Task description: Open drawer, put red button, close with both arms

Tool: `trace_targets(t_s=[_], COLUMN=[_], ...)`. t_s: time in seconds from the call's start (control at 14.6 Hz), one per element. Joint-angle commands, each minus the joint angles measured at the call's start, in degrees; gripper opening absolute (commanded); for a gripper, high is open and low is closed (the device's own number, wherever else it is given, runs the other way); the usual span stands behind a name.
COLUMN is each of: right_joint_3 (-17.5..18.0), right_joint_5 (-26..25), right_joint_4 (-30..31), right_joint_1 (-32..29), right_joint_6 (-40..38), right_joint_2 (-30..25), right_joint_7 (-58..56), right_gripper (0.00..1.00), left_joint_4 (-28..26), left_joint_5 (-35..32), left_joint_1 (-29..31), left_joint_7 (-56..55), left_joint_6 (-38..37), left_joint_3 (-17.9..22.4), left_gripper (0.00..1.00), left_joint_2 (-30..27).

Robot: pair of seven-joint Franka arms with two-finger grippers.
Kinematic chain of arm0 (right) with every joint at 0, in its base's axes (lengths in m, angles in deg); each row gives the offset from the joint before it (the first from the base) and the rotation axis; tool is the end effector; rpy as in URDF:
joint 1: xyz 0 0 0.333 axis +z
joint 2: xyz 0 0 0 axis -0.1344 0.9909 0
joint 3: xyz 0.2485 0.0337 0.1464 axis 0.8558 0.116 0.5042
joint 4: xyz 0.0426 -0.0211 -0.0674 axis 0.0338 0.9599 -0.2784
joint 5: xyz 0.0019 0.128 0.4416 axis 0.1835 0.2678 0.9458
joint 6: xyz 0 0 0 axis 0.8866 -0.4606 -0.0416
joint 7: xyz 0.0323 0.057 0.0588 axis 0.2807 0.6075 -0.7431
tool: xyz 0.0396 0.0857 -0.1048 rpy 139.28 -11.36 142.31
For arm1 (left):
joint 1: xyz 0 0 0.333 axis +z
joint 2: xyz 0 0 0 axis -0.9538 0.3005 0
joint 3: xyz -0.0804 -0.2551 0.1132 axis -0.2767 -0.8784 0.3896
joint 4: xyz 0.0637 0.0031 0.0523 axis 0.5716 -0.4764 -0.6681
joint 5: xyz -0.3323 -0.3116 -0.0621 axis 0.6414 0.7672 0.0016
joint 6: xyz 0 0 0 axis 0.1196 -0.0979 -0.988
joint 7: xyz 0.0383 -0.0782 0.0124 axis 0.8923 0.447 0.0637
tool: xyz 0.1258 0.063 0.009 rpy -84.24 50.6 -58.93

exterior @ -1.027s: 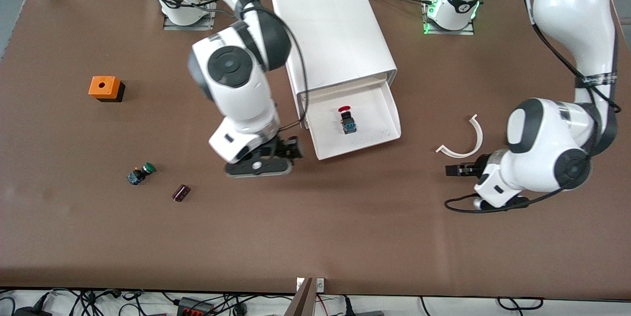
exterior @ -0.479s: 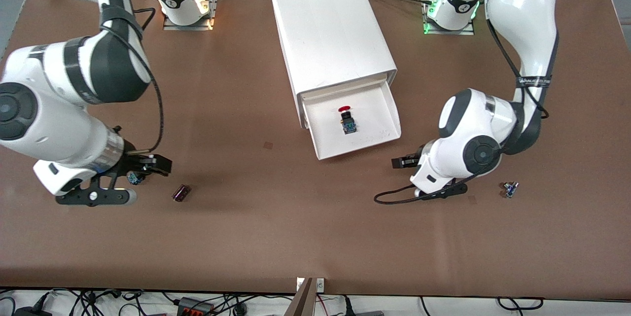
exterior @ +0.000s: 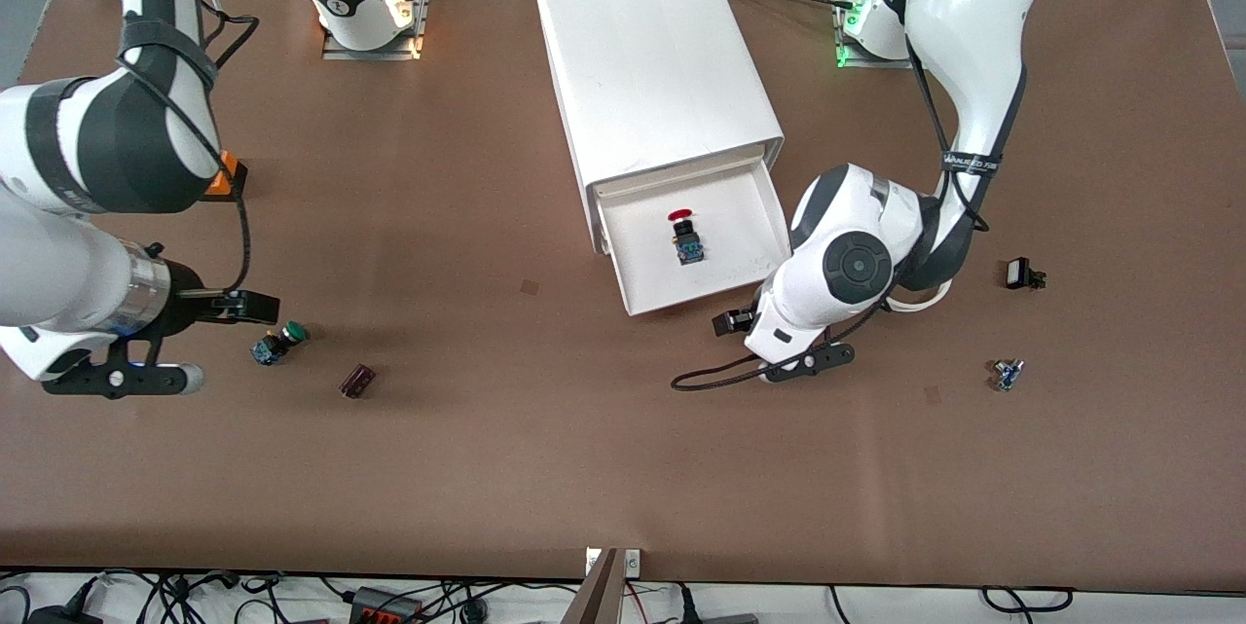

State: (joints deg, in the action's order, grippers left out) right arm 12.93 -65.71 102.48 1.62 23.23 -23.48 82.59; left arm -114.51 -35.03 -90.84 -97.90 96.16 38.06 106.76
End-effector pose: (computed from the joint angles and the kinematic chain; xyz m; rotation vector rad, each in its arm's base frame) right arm 0.7593 0.0699 0.4494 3.0783 -0.0457 -0.1611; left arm 0.6791 -0.3353 0.1909 2.9956 0.4276 -0.1788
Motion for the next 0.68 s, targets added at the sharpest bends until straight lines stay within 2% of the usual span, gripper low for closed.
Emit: trace_targets(t_s=[0.0, 0.14, 0.27, 0.48, 0.62], right_joint_3=[1.39, 2.35, 6.21, 6.66, 6.57], right_joint_5=[0.47, 0.38, 0.21, 0.12, -0.76], right_joint_4=[14.2, 16.75, 17.73, 21.06, 22.92], right_joint_1=[-4.15, -7.12, -12.22, -14.96, -14.71], right_joint_6=[3.3, 3.65, 4.52, 6.72, 6.82], right_joint_2=[-11.7, -15.57, -17.43, -20.85, -22.88], right_joint_7=[-1.3, -1.48, -2.97, -8.41, -9.65], right_gripper=[1.0, 1.0, 1.0, 1.0, 1.0], left_joint_4=[-2.8, -2.71, -2.71, -2.97, -4.9], left_joint_5=[-0.65, 0.14, 3.47, 6.46, 7.79], left_joint_1=[-1.45, -1.28, -1.1, -1.19, -1.53], left_joint_7=[-0.68, -1.47, -1.38, -1.64, -1.65], left_joint_6=[-1.15, -6.59, -10.55, -15.91, -17.16], left_joint_3=[-0.16, -2.27, -2.37, -4.03, -4.56], left_gripper=[1.0, 1.0, 1.0, 1.0, 1.0], left_joint_2=[-1.72, -2.69, -3.48, -3.22, -3.39])
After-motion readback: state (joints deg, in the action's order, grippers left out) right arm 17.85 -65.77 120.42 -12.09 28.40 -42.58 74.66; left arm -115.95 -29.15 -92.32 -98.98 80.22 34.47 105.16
